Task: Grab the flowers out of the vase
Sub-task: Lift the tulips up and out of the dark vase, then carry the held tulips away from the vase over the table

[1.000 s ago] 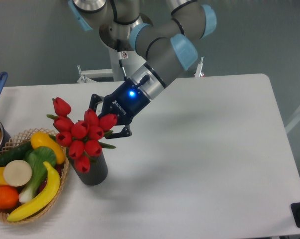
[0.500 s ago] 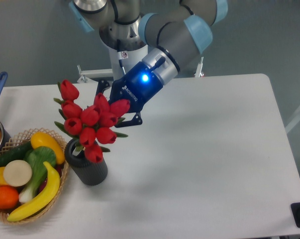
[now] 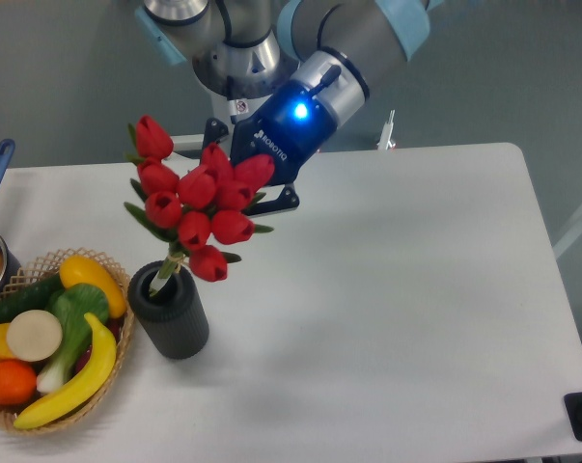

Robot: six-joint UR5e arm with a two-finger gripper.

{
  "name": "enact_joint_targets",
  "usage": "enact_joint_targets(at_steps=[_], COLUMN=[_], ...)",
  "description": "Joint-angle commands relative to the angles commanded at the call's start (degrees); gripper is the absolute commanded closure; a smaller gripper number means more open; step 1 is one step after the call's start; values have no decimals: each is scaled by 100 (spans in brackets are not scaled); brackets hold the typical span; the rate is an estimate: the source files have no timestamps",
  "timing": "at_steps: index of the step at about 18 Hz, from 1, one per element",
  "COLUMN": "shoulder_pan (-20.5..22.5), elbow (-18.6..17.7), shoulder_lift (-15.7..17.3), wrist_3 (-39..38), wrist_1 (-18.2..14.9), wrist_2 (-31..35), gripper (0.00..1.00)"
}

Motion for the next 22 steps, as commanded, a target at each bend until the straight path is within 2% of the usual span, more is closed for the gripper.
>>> enact_joint_targets(at_steps=[3,7,12,16,19,22], shoulder_pan=[158,203,229,203,194,185], elbow=[175,387,378,378,405,500], shoulder_lift=[-9,-26,-26,-201,-386,-500], wrist_3=[70,246,974,1028,1028,1055], wrist_1=[9,9,-18,-44,-254,-509], wrist_2=[419,1729,3679,5007,5615,5862], gripper=[100,100,100,100,98,95])
